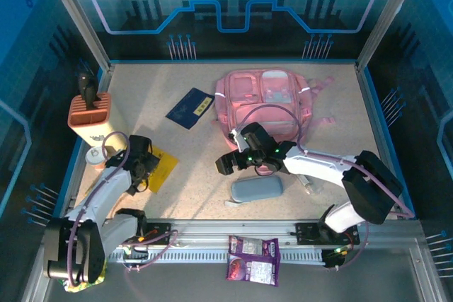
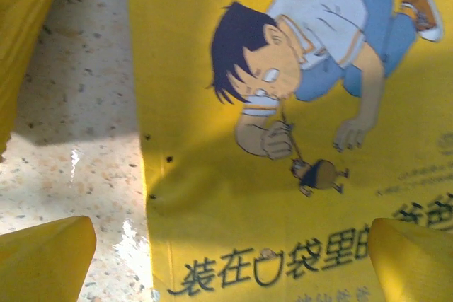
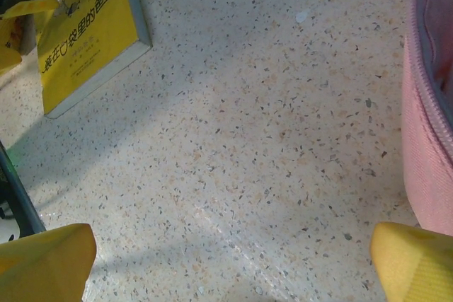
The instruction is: Pack books, pencil case, and school supplies into a backpack
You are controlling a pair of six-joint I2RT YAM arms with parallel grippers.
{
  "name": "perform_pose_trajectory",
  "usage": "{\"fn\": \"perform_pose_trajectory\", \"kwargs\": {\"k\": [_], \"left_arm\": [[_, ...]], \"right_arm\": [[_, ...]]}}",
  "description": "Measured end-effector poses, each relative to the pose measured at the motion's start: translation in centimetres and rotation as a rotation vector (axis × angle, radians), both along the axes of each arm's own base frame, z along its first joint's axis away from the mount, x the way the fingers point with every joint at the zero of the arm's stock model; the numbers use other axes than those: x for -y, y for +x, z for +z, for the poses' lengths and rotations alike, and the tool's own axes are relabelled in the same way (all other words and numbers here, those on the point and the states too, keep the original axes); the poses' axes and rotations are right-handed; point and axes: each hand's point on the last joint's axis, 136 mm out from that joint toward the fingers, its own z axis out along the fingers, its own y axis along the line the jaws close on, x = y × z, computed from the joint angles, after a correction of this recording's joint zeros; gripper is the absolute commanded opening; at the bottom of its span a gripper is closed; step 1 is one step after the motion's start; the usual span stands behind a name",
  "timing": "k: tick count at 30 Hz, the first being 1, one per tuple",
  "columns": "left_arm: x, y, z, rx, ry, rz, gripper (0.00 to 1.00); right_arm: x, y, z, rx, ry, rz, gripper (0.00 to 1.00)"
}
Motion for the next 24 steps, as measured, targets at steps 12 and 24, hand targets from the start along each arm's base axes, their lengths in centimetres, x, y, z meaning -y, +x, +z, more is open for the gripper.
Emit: {"fn": "perform_pose_trajectory", "kwargs": {"k": [12, 24], "left_arm": [[0.3, 0.1, -2.1, -0.065, -0.036, 0.006, 0.96], [3.6, 1.6, -2.2, -0.037, -0.024, -0.182, 0.78]], "right_arm": [[0.0, 0.2, 0.0, -0.008, 0.011, 0.002, 1.00], [-1.1, 3.0, -0.3, -0.044, 0.030, -0.016, 0.98]]}}
